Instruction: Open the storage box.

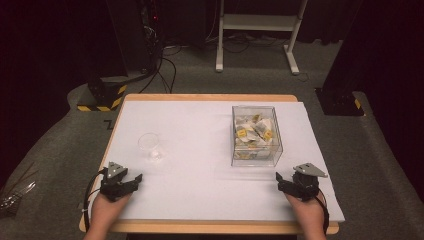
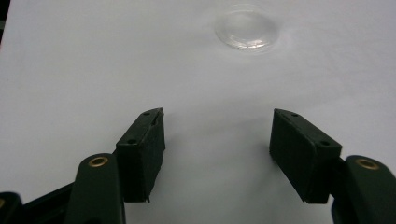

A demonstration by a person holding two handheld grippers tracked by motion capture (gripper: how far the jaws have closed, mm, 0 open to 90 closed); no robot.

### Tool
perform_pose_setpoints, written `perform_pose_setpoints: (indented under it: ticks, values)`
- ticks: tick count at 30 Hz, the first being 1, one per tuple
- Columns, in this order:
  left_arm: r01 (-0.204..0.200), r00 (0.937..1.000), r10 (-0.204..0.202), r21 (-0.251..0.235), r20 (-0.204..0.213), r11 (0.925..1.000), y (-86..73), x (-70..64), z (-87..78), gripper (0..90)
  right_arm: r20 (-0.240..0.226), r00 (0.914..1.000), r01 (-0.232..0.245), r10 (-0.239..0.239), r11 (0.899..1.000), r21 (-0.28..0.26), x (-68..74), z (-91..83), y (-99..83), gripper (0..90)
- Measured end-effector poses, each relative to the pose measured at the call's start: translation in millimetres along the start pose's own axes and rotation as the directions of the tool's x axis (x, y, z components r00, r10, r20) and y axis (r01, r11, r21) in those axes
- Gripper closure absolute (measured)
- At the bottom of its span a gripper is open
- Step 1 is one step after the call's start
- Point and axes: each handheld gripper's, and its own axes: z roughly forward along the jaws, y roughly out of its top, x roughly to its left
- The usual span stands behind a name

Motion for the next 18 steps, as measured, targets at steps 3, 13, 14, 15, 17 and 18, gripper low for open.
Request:
perform_pose_setpoints:
  ticks: [3, 13, 14, 15, 17, 18]
  values:
    - [-0.011, 0.9999, 0.011, 0.005, 0.0, 0.9999, 0.1, 0.7, -0.4, 35.8, -0.004, 0.9999, 0.013, -0.013, 1.0, -0.006, 4.2, -0.5, 1.1, 18.6]
    - [0.009, 1.0, -0.009, -0.004, 0.003, 1.0, 0.1, -0.3, 0.4, 35.6, -0.032, 0.9985, 0.044, -0.045, 0.998, -0.035, 24.4, -4.8, 5.7, 20.7]
    - [-0.003, 1.0, 0.003, 0.003, 0.002, 1.0, 0.0, 0.2, -0.2, 35.6, -0.036, 0.998, 0.049, -0.051, 0.998, -0.04, 27.9, -5.0, 6.8, 21.0]
    - [-0.003, 1.0, 0.003, 0.003, 0.002, 1.0, 0.0, 0.2, -0.2, 35.5, -0.036, 0.998, 0.049, -0.051, 0.998, -0.04, 27.9, -5.0, 6.8, 21.0]
    - [-0.012, 0.9999, 0.012, 0.007, 0.001, 0.9999, 0.1, 0.8, -0.5, 35.5, -0.043, 0.9973, 0.058, -0.06, 0.997, -0.042, 31.0, -4.4, 7.9, 21.4]
    - [-0.017, 0.9998, 0.017, 0.006, 0.001, 0.9998, 0.2, 1.1, -0.6, 35.5, -0.044, 0.9972, 0.059, -0.061, 0.997, -0.041, 32.7, -4.3, 8.2, 21.7]
